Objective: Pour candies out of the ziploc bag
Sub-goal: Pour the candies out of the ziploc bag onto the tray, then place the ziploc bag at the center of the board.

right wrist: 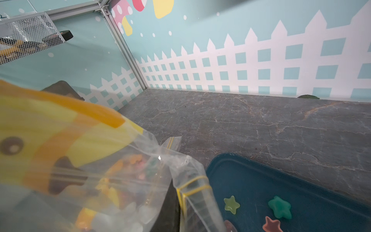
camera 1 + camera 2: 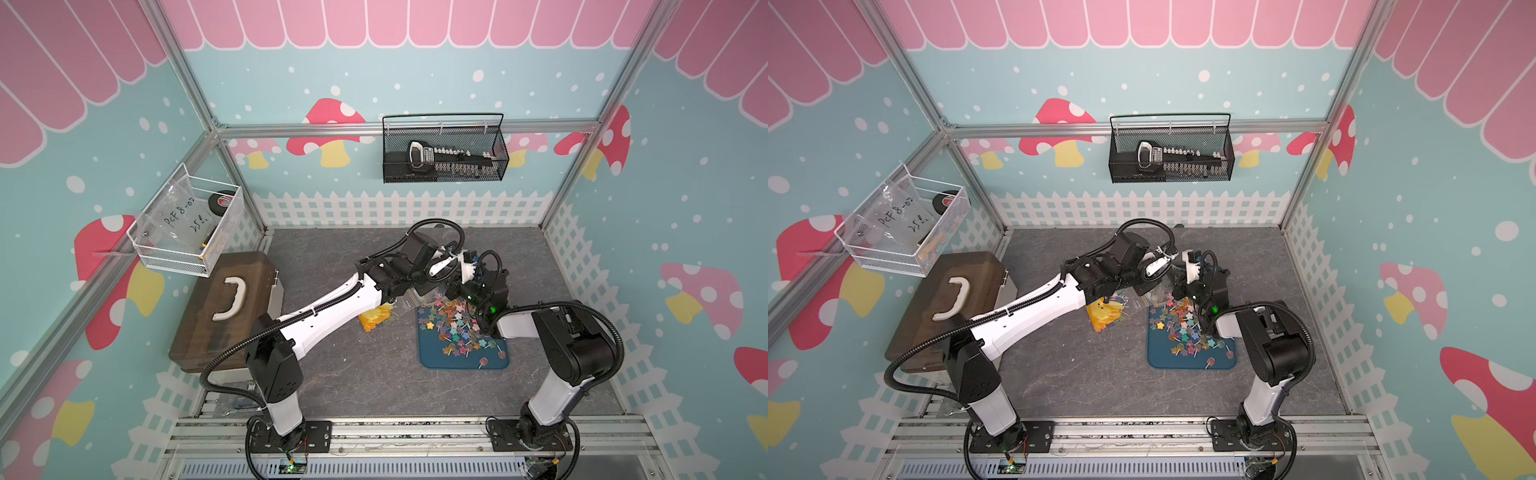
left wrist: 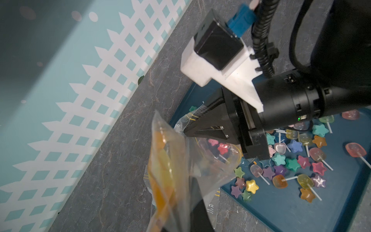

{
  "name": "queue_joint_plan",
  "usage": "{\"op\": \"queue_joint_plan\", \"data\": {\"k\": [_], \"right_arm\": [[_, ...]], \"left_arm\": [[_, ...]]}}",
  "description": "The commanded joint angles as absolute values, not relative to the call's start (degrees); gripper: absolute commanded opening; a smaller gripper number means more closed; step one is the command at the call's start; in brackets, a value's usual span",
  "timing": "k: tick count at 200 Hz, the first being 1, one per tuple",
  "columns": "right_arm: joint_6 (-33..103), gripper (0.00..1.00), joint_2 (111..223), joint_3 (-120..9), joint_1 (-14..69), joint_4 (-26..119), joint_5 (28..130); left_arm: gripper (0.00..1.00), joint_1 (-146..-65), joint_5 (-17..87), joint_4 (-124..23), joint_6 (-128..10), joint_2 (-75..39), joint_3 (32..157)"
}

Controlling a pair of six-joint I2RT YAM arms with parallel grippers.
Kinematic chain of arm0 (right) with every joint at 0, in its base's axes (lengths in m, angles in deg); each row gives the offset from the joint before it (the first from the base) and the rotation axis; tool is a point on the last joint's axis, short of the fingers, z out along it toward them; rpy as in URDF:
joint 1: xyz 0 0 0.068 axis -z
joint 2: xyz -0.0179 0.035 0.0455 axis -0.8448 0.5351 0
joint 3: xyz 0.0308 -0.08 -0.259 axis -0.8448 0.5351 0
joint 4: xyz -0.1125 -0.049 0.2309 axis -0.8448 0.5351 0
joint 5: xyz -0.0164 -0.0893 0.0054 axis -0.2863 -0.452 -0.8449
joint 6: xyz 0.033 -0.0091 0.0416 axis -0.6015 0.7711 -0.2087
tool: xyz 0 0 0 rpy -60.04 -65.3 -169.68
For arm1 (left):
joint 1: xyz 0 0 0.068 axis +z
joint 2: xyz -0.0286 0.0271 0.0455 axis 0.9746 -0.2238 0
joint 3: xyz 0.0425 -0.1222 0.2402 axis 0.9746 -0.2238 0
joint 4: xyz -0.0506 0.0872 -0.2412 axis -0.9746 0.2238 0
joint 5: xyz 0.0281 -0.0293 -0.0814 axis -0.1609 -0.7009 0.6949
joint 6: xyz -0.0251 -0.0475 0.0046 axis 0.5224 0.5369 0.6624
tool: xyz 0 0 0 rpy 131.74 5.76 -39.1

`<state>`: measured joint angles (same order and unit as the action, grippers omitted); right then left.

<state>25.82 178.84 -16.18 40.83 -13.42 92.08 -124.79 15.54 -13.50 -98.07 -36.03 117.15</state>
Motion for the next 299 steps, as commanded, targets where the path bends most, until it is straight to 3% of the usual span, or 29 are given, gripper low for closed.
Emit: {"op": "queue_joint_plan", "data": {"k": [1, 25, 59, 95, 149, 192, 217, 262, 275, 290, 299], "right_arm": [[25.1, 0.10, 178.2, -14.7, 41.4, -13.9, 91.1], [25.0, 0.22, 175.3, -14.2, 41.4, -14.0, 94.1], [23.4, 0.55, 166.3, -13.0, 41.3, -13.5, 96.5], [22.5, 0.67, 154.2, -13.5, 41.3, -6.2, 97.2], [21.5, 0.62, 143.9, -13.0, 41.3, -0.2, 97.3], [16.3, 0.49, 141.9, -14.7, 41.3, 10.9, 86.2], [17.3, 0.49, 143.1, -18.9, 41.3, 22.0, 85.0], [19.4, 0.50, 144.5, -21.4, 41.3, 29.5, 84.5], [19.5, 0.51, 144.7, -21.5, 41.3, 30.0, 84.0], [19.6, 0.52, 145.2, -21.6, 41.3, 30.4, 83.4], [19.6, 0.52, 145.7, -21.8, 41.3, 30.9, 83.3]], "left_arm": [[0.00, -125.6, 15.5, -13.8, -99.1, -35.9, 119.0], [0.00, -125.3, 15.1, -12.8, -95.8, -33.7, 118.6], [0.00, -123.1, 14.5, -11.6, -90.2, -26.3, 112.8], [0.00, -120.0, 11.3, -10.2, -79.7, -14.3, 102.9], [0.00, -105.9, 5.0, 4.9, -55.9, -0.2, 97.2], [0.00, -94.0, 16.0, 17.5, -42.4, 2.0, 92.5], [0.00, -89.5, 22.3, 18.0, -38.2, 4.0, 85.4], [0.00, -84.1, 22.3, 15.7, -34.9, 5.0, 78.4], [0.10, -82.7, 21.8, 14.5, -34.2, 5.1, 77.2], [0.14, -81.6, 21.3, 13.5, -33.4, 4.8, 76.1], [0.22, -81.3, 21.3, 12.8, -33.3, 4.5, 75.7]]}}
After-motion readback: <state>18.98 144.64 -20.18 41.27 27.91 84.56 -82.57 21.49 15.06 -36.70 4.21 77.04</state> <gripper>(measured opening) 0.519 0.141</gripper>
